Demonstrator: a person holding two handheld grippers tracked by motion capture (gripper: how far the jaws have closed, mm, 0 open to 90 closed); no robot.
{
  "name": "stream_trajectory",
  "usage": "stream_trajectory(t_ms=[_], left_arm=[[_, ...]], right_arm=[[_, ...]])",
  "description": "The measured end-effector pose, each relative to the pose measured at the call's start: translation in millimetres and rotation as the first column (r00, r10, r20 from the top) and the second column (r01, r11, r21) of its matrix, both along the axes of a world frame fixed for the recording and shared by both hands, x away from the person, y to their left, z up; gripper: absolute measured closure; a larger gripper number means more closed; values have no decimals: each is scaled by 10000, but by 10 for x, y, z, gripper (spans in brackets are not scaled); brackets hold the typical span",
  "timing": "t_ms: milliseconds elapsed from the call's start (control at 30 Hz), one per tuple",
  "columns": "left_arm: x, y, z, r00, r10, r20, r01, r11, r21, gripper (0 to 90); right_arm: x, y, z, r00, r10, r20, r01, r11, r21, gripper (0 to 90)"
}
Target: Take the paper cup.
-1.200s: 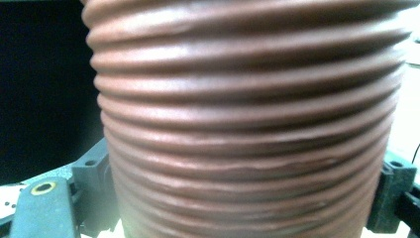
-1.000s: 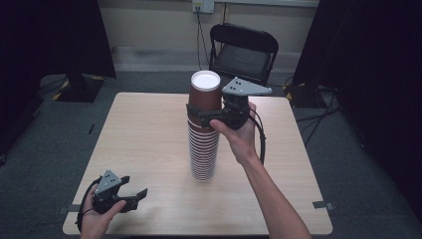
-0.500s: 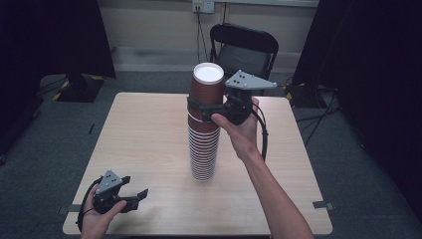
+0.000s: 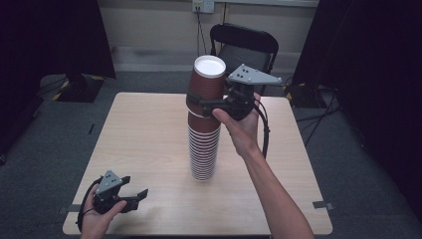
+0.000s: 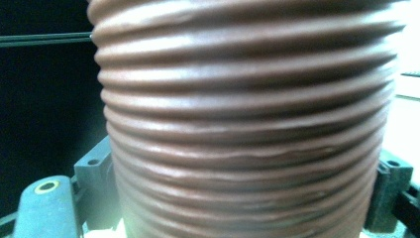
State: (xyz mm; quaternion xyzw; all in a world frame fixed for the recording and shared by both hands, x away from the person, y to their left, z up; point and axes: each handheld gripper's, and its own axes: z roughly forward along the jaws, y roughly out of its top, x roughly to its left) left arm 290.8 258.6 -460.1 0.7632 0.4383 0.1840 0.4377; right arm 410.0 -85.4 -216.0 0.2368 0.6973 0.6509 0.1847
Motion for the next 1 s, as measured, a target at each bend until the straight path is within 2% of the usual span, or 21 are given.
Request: stream_trajectory(t_ms=[700, 833, 1000], left_arm=[[-7, -14, 3, 9998, -195, 86, 194, 9998, 62, 183], [-3, -8, -1, 9999, -109, 6, 109, 9999, 46, 185], [-1, -4, -3, 10000, -85, -19, 85, 9999, 53, 185]], right_arm=[[-51, -124, 280, 9991, -61, 426, 26, 9967, 812, 145], [-55, -146, 320, 9984, -256, 498, 218, 9970, 742, 145], [-55, -237, 369, 9976, -412, 558, 350, 9935, 1085, 146]])
